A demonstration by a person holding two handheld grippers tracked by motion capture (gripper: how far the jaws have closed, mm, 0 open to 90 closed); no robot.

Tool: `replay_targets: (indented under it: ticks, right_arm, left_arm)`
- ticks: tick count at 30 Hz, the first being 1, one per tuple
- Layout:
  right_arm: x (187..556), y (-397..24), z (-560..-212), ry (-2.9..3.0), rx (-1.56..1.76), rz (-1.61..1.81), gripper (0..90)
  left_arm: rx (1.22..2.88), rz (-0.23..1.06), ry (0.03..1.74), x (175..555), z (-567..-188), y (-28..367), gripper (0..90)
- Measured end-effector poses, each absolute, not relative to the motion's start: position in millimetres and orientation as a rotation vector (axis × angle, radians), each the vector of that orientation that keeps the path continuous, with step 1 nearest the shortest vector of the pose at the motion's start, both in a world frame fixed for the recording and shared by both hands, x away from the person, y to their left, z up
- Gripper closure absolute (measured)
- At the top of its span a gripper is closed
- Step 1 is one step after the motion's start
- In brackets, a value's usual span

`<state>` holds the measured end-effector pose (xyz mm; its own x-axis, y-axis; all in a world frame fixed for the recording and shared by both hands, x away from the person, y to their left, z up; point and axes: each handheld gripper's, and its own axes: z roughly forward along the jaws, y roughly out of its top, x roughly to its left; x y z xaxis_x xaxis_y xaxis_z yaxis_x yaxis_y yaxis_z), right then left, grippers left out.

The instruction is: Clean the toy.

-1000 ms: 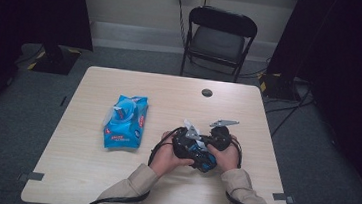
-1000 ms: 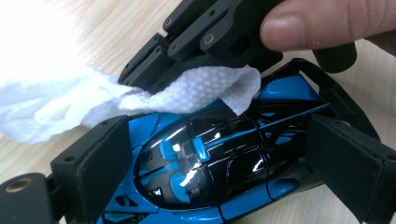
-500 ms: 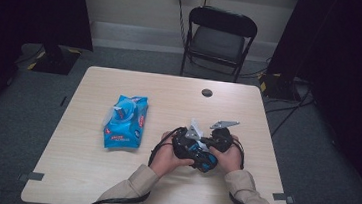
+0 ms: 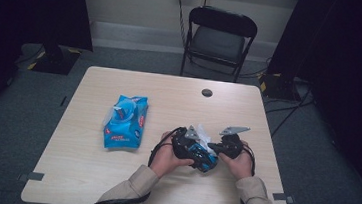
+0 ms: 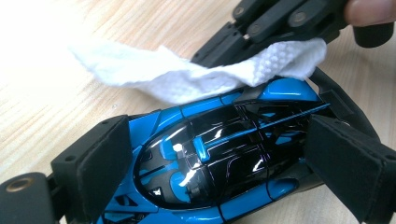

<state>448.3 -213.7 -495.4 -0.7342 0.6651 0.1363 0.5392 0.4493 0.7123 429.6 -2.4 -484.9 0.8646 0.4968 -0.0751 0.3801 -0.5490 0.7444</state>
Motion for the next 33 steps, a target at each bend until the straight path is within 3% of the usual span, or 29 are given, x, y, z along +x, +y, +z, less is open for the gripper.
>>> replay_targets:
  ticks: [19, 33]
  right_arm:
    - [435, -237, -491, 2.524, 1.100, 1.114, 90.0]
    - [469, -213, -483, 2.357, 1.212, 1.244, 90.0]
  left_arm:
    - [2.219, 0.183, 0.629, 430, -485, -3, 7.5]
    - [2.215, 0.181, 0.628, 430, -485, -2, 7.5]
